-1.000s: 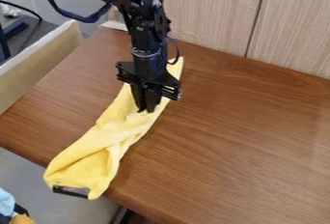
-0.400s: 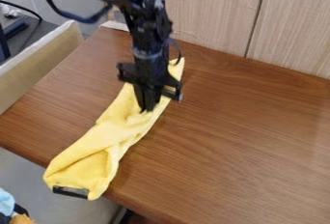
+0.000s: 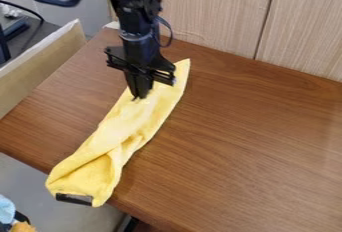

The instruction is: Unfold the cloth from right to left

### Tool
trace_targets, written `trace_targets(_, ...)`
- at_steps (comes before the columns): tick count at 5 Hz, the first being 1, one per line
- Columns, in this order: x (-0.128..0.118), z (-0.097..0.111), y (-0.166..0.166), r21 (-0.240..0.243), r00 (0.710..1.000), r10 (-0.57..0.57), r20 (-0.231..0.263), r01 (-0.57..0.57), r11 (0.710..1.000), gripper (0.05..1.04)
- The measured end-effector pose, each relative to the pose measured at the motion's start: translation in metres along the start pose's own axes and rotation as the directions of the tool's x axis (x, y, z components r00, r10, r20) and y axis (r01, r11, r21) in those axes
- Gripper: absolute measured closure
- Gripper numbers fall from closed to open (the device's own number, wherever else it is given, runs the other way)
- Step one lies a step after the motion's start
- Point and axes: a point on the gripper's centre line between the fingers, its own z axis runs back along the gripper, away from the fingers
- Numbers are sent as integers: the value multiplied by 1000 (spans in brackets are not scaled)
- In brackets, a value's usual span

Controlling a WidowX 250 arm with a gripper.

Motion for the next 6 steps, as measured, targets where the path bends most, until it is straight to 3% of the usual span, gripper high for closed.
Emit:
trace_targets(3, -21, 8, 86, 47, 975, 222, 13, -222, 974, 1029)
trace_targets(4, -30, 9, 108, 71, 956, 294, 15, -294, 953, 1029)
trace_targets(6, -69, -13, 156, 123, 894, 446, -42, -438, 890, 1029)
